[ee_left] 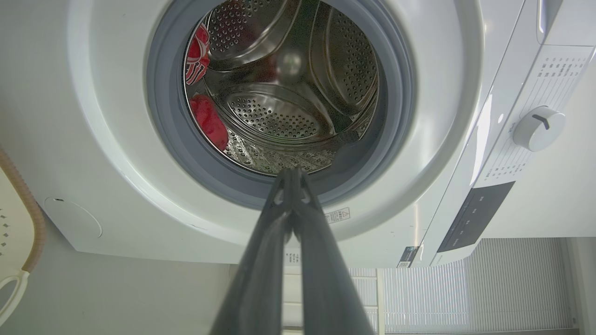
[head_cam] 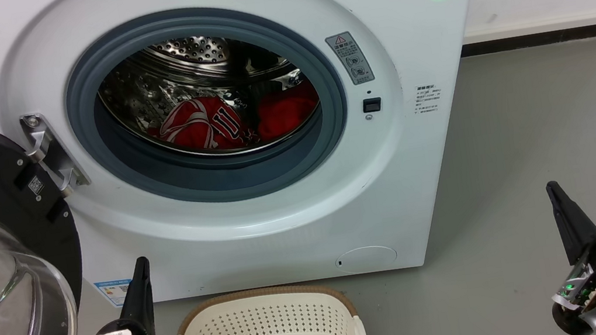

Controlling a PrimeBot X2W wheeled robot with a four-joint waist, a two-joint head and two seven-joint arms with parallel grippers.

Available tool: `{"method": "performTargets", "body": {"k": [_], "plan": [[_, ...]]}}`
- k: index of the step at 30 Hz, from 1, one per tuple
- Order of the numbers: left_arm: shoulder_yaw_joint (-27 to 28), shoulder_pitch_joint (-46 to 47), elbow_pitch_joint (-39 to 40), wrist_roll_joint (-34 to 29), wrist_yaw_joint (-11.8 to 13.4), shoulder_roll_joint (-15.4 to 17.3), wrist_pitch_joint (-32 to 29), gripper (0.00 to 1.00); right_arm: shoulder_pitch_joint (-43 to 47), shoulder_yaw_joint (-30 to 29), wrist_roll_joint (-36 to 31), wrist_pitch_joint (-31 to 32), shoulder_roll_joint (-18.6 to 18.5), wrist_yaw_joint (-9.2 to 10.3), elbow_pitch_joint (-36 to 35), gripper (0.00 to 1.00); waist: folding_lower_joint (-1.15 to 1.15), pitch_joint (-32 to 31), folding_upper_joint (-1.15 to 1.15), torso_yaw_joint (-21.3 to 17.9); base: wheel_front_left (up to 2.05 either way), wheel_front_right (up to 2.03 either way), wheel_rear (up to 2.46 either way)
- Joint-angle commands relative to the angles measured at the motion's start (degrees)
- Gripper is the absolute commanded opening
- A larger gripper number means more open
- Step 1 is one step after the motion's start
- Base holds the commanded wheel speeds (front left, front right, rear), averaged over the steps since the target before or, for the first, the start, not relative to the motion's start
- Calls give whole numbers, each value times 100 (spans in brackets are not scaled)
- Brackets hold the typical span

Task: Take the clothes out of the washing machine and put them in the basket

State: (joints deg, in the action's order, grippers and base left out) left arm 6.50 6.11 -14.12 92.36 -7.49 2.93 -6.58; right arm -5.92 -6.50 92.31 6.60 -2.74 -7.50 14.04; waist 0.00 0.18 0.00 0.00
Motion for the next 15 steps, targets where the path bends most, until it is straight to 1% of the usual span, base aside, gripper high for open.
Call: {"method": "performTargets", "body": {"k": [1, 15], "plan": [[14, 37, 6, 12, -15, -12, -9, 0, -71, -3, 22, 5, -27, 2, 7, 0, 0, 0, 0, 0, 0, 0, 0], [14, 37, 6, 12, -15, -12, -9, 0, -71, -3, 22, 6, -27, 2, 7, 0, 0, 0, 0, 0, 0, 0, 0]]}}
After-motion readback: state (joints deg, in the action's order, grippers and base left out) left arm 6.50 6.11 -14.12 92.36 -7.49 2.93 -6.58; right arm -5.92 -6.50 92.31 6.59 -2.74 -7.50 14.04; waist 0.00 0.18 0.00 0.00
